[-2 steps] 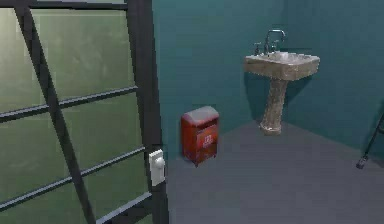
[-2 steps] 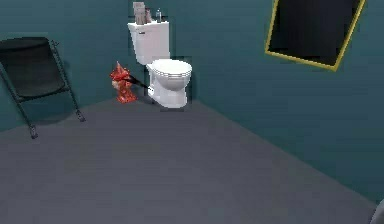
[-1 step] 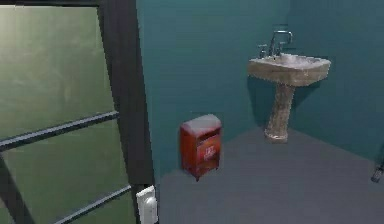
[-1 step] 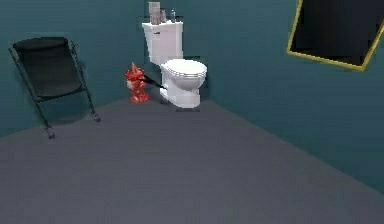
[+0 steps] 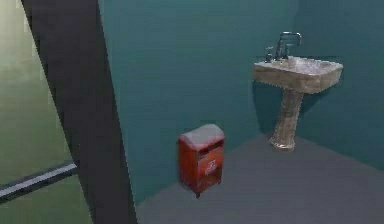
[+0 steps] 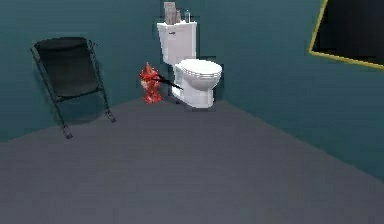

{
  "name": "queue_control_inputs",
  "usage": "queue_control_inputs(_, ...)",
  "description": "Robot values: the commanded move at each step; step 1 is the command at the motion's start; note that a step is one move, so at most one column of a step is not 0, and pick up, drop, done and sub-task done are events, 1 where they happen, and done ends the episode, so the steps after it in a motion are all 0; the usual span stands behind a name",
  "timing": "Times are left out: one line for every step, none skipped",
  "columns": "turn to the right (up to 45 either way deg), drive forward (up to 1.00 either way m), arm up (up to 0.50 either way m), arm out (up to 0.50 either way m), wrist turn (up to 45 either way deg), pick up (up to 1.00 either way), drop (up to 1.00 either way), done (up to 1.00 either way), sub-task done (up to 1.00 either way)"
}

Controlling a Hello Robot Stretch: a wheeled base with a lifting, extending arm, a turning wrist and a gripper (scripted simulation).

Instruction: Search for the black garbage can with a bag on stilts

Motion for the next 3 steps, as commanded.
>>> queue_control_inputs(45.0, 0.0, 0.0, 0.0, 0.0, 0.0, 0.0, 0.0, 0.0)
queue_control_inputs(45.0, 0.0, 0.0, 0.0, 0.0, 0.0, 0.0, 0.0, 0.0)
queue_control_inputs(45.0, 0.0, 0.0, 0.0, 0.0, 0.0, 0.0, 0.0, 0.0)
